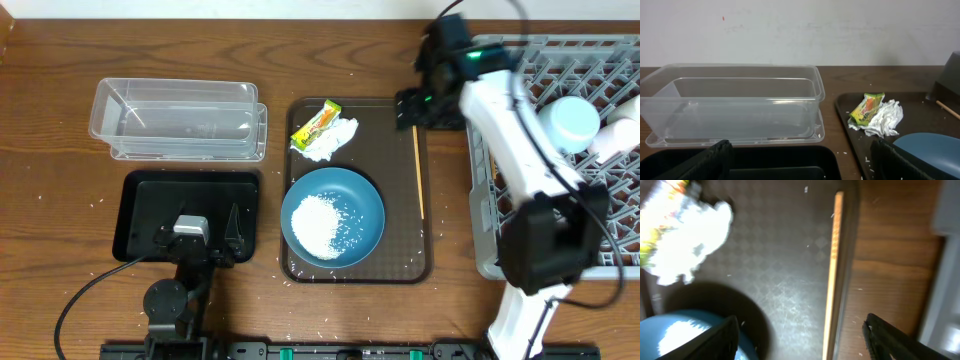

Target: Sort waste into correct bins and load items into the dishwasher rack

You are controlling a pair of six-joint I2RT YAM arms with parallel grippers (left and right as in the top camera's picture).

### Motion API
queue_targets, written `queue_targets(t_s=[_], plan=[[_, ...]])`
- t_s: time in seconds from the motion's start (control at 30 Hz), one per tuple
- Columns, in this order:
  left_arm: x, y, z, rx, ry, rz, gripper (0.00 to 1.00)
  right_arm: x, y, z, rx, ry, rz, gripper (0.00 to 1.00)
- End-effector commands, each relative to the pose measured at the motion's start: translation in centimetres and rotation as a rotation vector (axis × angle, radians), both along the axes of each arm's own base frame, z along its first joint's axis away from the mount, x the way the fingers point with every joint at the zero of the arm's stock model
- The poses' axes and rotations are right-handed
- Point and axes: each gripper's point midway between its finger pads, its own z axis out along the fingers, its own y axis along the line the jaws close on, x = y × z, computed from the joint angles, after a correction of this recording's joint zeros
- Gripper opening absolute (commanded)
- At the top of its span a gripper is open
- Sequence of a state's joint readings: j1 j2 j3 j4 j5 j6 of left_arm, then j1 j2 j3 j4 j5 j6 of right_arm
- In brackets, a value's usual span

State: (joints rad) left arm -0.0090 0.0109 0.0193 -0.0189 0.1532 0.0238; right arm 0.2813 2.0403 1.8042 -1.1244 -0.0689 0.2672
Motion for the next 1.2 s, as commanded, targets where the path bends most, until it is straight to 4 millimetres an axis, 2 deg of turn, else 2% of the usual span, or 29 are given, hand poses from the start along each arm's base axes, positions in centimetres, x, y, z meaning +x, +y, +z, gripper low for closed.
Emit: queue_targets(t_s=[0.0,0.1,0.27,0.47,0.67,0.83,0.97,1.1,1.17], plan=[[-0.1,-0.3,-1.4,0.005,0.041,-0.017,0.91,0.3,0.4,-2.8,-0.071,0.024,-0.033,0.74],[-0.1,-0.3,-1.4,0.005,0.041,-0.017,0.91,0.7,1.0,-4.4,-0.078,0.031,-0.026,0.69],[-0.1,-0.3,-1.4,0.005,0.041,-0.017,0.91,1.1,0.5,-7.2,-0.109,0.063,-0.068,0.55],[-0.1,-0.3,-1.4,0.005,0.041,-0.017,0.91,1.0,0.6,-10.6,-0.128,0.113,-0.063,0.48],[-0.1,-0.3,-1.4,0.005,0.041,-0.017,0.91,1.1,0.5,-12.8,-0.143,0.131,-0.035,0.45],[-0.1,-0.3,-1.4,0.005,0.041,-0.017,0.91,1.2,0.8,-12.4,-0.135,0.125,-0.007,0.38],[-0.1,-0.3,-1.4,0.005,0.041,-0.017,0.91,1.2,1.1,-10.6,-0.114,0.113,-0.006,0.36],[-0.1,-0.3,-1.4,0.005,0.041,-0.017,0.91,2.1,0.8,-7.5,-0.101,0.055,0.030,0.47],[-0.1,-0.3,-1.4,0.005,0.041,-0.017,0.91,2.5,0.5,-6.1,-0.097,0.020,0.052,0.58]])
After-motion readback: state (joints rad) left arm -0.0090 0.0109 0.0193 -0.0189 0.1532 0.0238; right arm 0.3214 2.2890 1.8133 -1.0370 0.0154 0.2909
